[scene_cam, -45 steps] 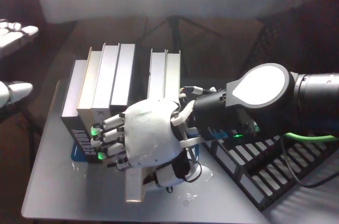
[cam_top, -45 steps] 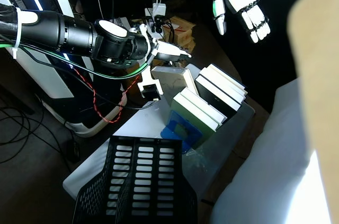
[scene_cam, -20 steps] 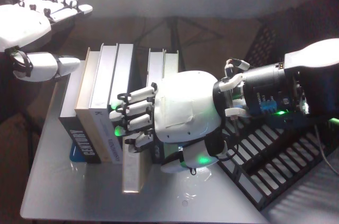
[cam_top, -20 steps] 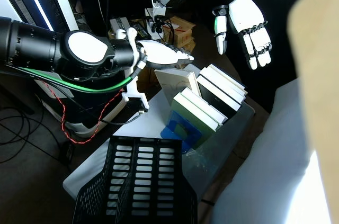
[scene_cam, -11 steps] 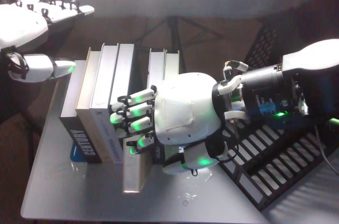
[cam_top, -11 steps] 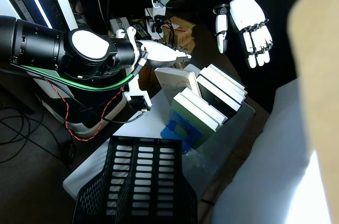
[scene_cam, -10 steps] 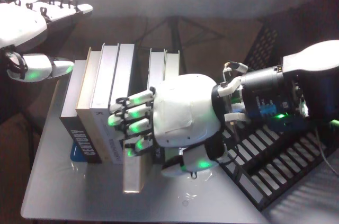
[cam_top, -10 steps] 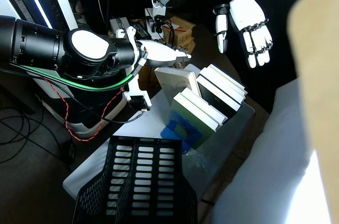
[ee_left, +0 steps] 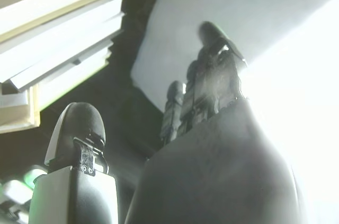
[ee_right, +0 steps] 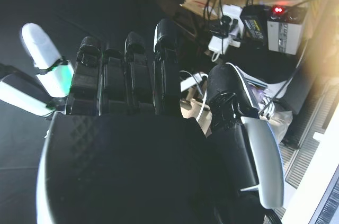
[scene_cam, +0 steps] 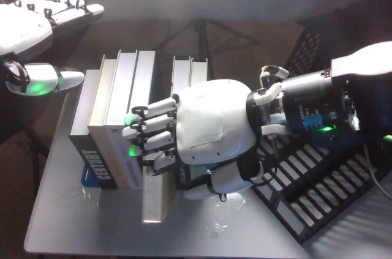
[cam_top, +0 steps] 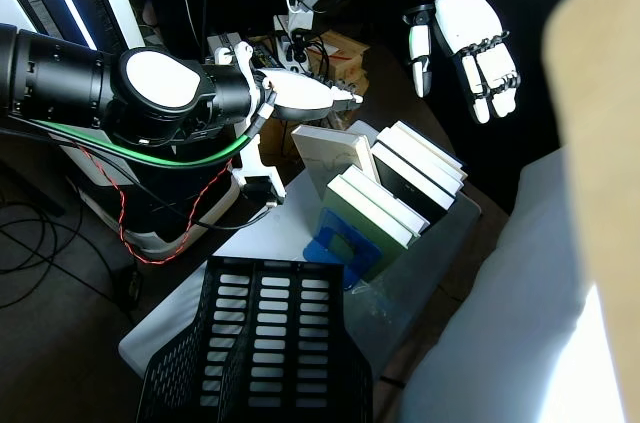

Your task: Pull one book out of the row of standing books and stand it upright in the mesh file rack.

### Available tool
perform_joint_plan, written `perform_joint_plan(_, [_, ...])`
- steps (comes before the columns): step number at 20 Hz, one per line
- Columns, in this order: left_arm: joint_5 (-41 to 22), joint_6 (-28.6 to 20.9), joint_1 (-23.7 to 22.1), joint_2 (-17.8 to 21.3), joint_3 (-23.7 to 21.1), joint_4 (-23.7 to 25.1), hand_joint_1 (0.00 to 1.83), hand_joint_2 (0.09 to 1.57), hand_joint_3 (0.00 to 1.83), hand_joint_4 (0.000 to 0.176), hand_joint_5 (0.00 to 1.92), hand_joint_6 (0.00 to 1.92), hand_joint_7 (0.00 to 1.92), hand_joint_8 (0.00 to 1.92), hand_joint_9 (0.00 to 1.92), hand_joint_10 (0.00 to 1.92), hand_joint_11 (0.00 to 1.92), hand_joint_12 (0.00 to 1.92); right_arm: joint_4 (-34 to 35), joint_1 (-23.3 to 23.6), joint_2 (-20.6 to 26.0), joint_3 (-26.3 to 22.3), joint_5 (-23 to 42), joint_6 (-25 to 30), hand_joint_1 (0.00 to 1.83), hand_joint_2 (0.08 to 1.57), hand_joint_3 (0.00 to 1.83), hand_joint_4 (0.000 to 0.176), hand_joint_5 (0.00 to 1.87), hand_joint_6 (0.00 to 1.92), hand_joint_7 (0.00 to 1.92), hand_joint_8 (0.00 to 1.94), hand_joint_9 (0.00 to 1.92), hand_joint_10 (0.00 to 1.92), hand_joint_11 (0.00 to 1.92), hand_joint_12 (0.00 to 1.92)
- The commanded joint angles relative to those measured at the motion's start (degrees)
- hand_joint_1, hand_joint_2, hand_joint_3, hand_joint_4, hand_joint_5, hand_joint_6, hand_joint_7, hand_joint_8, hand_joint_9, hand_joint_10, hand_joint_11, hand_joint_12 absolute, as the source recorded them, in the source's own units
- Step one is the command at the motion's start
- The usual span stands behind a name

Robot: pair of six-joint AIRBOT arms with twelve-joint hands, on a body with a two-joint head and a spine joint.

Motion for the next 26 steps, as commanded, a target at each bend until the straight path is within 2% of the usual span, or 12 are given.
perform_joint_plan(1, [-6.47,-0.06,-0.43,1.07,0.21,-1.24,0.53,1.28,0.0,0.118,0.03,0.0,0.02,0.0,0.03,0.0,0.0,0.88,2.21,0.93,0.09,-0.39,2.68,-0.37,0.0,1.5,0.0,0.0,0.45,0.1,0.17,0.0,0.0,0.0,0.0,0.0])
perform_joint_plan(2, [-6.47,-0.06,-0.39,1.03,0.25,-1.37,0.53,1.28,0.0,0.114,0.04,0.0,0.01,0.0,0.01,0.0,0.0,0.61,2.06,0.93,0.09,-0.36,2.59,-0.37,0.0,1.5,0.0,0.0,0.45,0.1,0.17,0.0,0.0,0.0,0.0,0.0])
perform_joint_plan(3, [-6.56,-0.06,-0.15,0.98,0.27,-1.56,0.54,1.28,0.0,0.111,0.05,0.0,0.03,0.0,0.05,0.01,0.0,0.8,1.8,0.93,0.08,-0.38,2.59,-0.37,0.0,1.5,0.0,0.0,0.45,0.1,0.17,0.0,0.0,0.0,0.0,0.0])
perform_joint_plan(4, [-6.66,-0.06,0.11,1.02,0.25,-1.77,0.56,1.27,0.0,0.108,0.05,0.0,0.03,0.0,0.06,0.01,0.0,0.84,1.64,0.93,0.08,-0.38,2.58,-0.37,0.0,1.5,0.0,0.0,0.45,0.1,0.17,0.0,0.0,0.0,0.0,0.0])
perform_joint_plan(6, [-6.59,-0.07,0.19,1.05,0.21,-2.0,0.6,1.26,0.0,0.099,0.05,0.0,0.02,0.0,0.02,0.01,0.0,0.52,1.26,1.03,0.08,-0.32,2.11,-0.37,0.0,1.5,0.0,0.0,0.45,0.1,0.17,0.0,0.0,0.0,0.0,0.0])
perform_joint_plan(7, [-6.55,-0.07,0.38,1.08,0.15,-2.18,0.6,1.26,0.0,0.091,0.05,0.0,0.02,0.0,0.02,0.01,0.0,0.5,1.2,1.05,0.08,-0.03,1.78,-0.37,0.0,1.5,0.0,0.0,0.45,0.1,0.17,0.0,0.0,0.0,0.0,0.0])
perform_joint_plan(11, [-6.91,-0.07,1.26,1.17,0.07,-3.4,0.54,1.27,0.0,0.093,0.03,0.01,0.0,0.0,0.0,0.0,0.0,0.04,0.65,1.05,-0.41,1.32,0.41,-0.38,0.0,1.5,0.0,0.0,0.45,0.1,0.17,0.0,0.0,0.0,0.0,0.0])
perform_joint_plan(13, [-6.8,-0.05,1.6,1.19,0.08,-3.57,0.51,1.28,0.0,0.086,0.03,0.0,0.0,0.0,0.01,0.01,0.0,0.23,0.25,1.05,-1.97,2.07,0.16,-0.38,0.0,1.5,0.0,0.0,0.45,0.1,0.17,0.0,0.0,0.0,0.0,0.0])
perform_joint_plan(15, [-7.01,-0.02,2.11,1.26,0.08,-4.29,0.52,1.3,0.0,0.087,0.0,0.0,0.0,0.0,0.0,0.0,0.0,0.03,-0.76,1.09,-3.2,2.5,-0.07,-0.38,0.0,1.5,0.0,0.0,0.45,0.1,0.17,0.0,0.0,0.0,0.0,0.0])
perform_joint_plan(19, [-7.12,-0.01,2.47,1.45,0.03,-4.77,0.53,1.29,0.0,0.084,0.01,0.0,0.0,0.0,0.0,0.0,0.03,0.04,-2.42,1.08,-5.24,3.32,-1.44,-0.38,0.0,1.5,0.0,0.0,0.45,0.11,0.17,0.0,0.0,0.0,0.0,0.0])
perform_joint_plan(22, [-7.29,0.02,2.98,1.6,0.04,-5.41,0.52,1.29,0.0,0.093,0.0,0.0,0.0,0.0,0.0,0.0,0.0,0.3,-3.32,1.08,-7.07,4.19,-2.03,-0.38,0.0,1.5,0.0,0.0,0.45,0.11,0.17,0.0,0.0,0.0,0.0,0.0])
perform_joint_plan(26, [-7.27,0.11,3.42,2.0,-0.11,-5.75,0.52,1.29,0.0,0.086,0.0,0.0,0.0,0.0,0.0,0.0,0.0,0.46,-4.92,-0.65,-9.56,5.53,-4.32,-0.38,0.0,1.5,0.0,0.0,0.45,0.11,0.17,0.0,0.0,0.0,0.0,0.0])
